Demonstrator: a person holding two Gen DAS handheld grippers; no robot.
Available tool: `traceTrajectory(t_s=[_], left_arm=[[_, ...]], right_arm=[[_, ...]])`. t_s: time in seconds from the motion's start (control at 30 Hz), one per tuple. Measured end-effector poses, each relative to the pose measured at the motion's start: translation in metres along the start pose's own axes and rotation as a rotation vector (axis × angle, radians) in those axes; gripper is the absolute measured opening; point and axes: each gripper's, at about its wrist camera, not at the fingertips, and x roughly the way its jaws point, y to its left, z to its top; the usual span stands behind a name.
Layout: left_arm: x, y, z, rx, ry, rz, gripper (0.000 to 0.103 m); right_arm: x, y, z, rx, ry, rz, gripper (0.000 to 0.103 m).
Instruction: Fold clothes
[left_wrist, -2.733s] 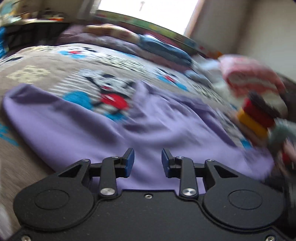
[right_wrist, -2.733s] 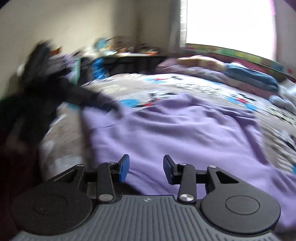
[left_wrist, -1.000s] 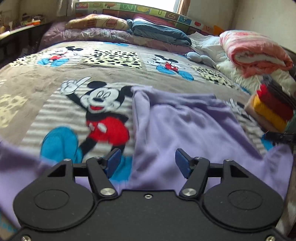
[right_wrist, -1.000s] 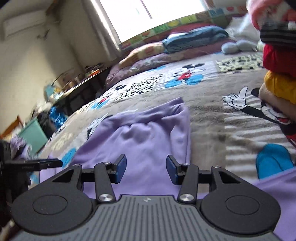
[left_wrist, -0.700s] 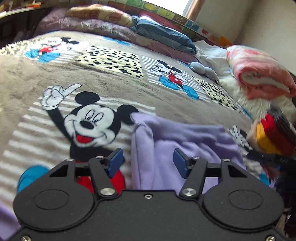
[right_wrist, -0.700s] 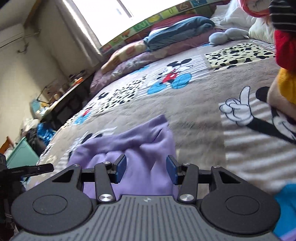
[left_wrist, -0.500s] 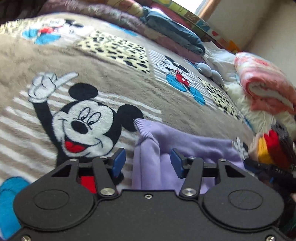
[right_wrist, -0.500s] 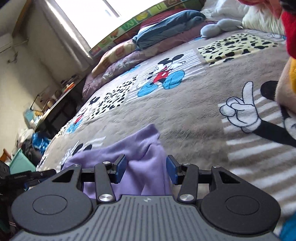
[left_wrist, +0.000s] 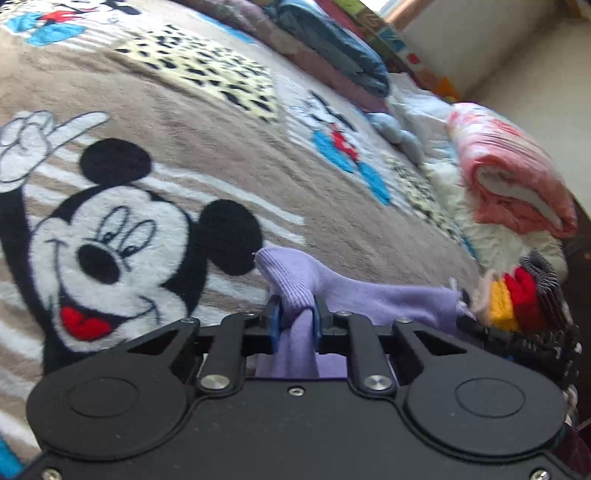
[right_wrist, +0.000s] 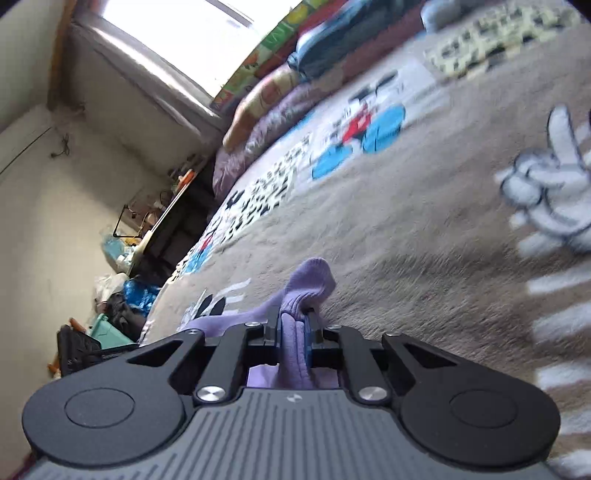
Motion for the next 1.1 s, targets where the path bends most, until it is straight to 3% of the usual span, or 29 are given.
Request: traceTrajectory(t_s=[0.07, 0.13, 0.23, 0.37, 0.5, 0.57, 0.6, 0.67, 0.77, 0.8, 0.9, 0.93, 1.03, 1.1], left_arm=[[-0.005, 0.008, 0.001, 0.009, -0.028, -0.059, 0.01], [-0.011, 0.018, 0.004, 0.008, -0.055, -0.12, 0.009], [-0.016, 0.023, 0.007, 0.042, -0.084, -0.19, 0.009], [-0.01, 0.032, 0.013, 0.035, -0.079, -0.226, 0.009], [0.006, 0.048, 0.014, -0.018, -0.02, -0.168, 0.011], [0.017, 0.058, 0.01, -0.056, 0.024, -0.066, 0.016], [0.017, 0.062, 0.009, -0.079, 0.022, -0.065, 0.017], [0.014, 0.062, 0.009, -0.092, 0.011, -0.058, 0.017], [0.009, 0.05, 0.012, -0.061, 0.007, -0.007, 0.021], [0.005, 0.046, 0.014, -0.046, -0.003, 0.013, 0.028], [-0.012, 0.023, 0.016, 0.073, -0.049, 0.132, 0.03], [-0.017, 0.015, 0.016, 0.113, -0.066, 0.157, 0.029], [-0.017, 0.001, 0.015, 0.186, -0.068, 0.191, 0.029], [-0.009, -0.006, 0.014, 0.211, -0.042, 0.203, 0.029]], right_arm=[[-0.017, -0.007, 0.004, 0.034, -0.082, 0.033, 0.012], [-0.028, -0.012, 0.01, 0.034, -0.111, 0.048, 0.012], [-0.033, -0.017, 0.017, -0.008, -0.099, 0.036, 0.012], [-0.025, -0.022, 0.023, -0.064, -0.058, -0.008, 0.011], [-0.009, -0.028, 0.024, -0.101, -0.001, -0.048, 0.011], [0.004, -0.031, 0.019, -0.178, 0.063, -0.12, 0.012], [0.011, -0.034, 0.015, -0.206, 0.099, -0.165, 0.011], [0.009, -0.042, 0.014, -0.166, 0.082, -0.151, 0.011], [-0.001, -0.038, 0.013, -0.172, 0.04, -0.198, 0.018], [-0.002, -0.032, 0.012, -0.204, 0.039, -0.226, 0.021], [-0.008, -0.003, 0.009, -0.372, 0.022, -0.359, 0.035], [-0.01, 0.006, 0.009, -0.426, 0.01, -0.399, 0.035], [-0.018, 0.029, 0.015, -0.519, -0.04, -0.416, 0.034], [-0.014, 0.045, 0.016, -0.565, -0.04, -0.334, 0.032]])
